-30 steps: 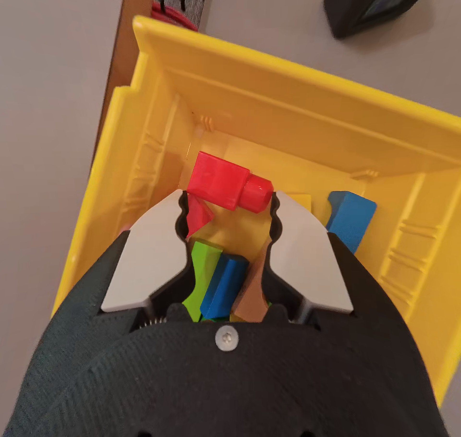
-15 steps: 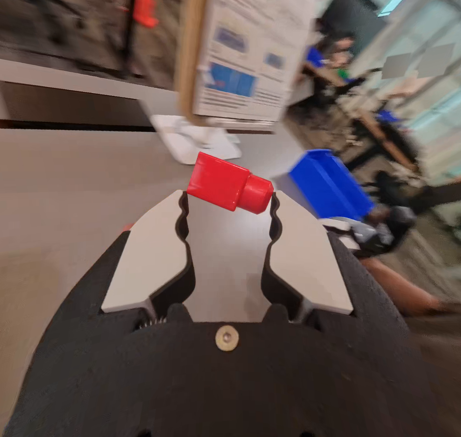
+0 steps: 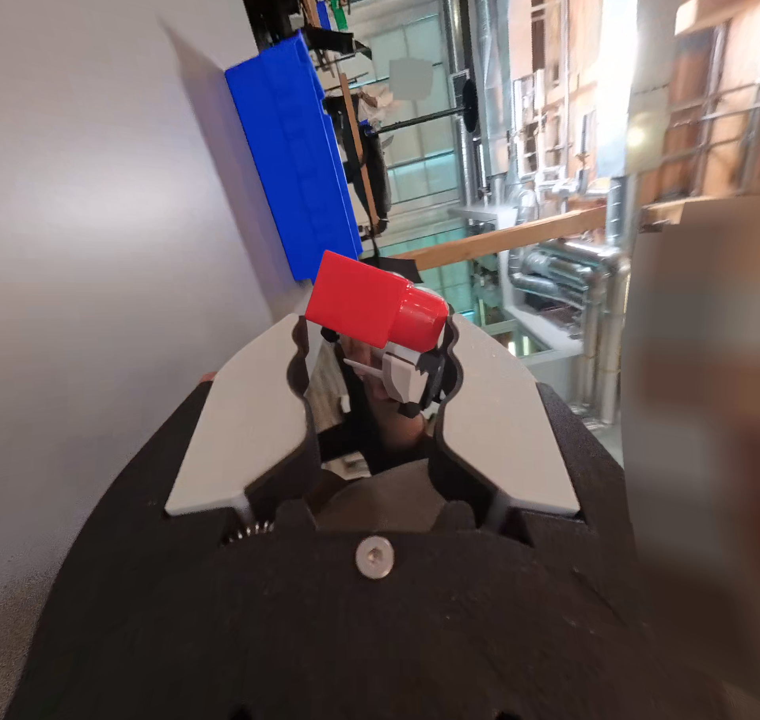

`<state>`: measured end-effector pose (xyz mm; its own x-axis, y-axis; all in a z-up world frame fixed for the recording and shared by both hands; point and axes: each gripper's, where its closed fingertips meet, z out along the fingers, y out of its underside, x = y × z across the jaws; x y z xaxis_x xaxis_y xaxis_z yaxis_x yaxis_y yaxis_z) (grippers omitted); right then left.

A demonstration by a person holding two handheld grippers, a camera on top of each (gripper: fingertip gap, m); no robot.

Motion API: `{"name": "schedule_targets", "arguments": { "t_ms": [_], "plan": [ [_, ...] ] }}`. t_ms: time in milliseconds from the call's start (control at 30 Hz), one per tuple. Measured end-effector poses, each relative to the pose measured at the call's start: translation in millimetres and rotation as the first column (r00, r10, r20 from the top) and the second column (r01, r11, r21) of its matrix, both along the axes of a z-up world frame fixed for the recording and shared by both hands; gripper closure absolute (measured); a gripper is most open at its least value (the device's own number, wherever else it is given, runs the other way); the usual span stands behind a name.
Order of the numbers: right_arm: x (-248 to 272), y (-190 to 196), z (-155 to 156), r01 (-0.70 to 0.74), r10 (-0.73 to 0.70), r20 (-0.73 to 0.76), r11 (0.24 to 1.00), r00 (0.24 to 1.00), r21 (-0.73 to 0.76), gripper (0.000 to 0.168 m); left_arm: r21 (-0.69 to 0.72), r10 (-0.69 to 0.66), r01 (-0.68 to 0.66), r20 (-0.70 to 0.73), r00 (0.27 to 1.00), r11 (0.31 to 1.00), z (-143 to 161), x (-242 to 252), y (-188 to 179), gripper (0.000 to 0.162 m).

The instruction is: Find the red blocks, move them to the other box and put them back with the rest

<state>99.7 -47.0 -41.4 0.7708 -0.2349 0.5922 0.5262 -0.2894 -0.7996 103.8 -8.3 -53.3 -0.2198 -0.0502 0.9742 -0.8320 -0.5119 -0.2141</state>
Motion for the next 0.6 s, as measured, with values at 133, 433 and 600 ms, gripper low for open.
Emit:
{"name": "schedule_targets", "arguments": {
  "t_ms": [133,433,600],
  "plan": [
    [-3.2,4.7,-7.5,-0.04,0.039,-0.06,0.999,0.997,-0.02,0.125,-0.015,-0.083,0.083,-0.013,0.996,0.996,-5.9,-9.9,-14.4,0.098],
    [-11.6,9.2,-23.6,-0.118,0.102,-0.161,0.989,0.982,-0.089,0.133,-0.019,-0.221,0.221,-0.01,0.975,0.975,-12.5,-25.2,-35.2,0.097],
    [23.6,-10.9,10.1,0.004,0.018,-0.239,0.996,0.971,0.089,0.133,0.044,-0.139,0.138,0.034,0.99,0.989,-13.8,-10.4,-15.6,0.095]
  ]
}}
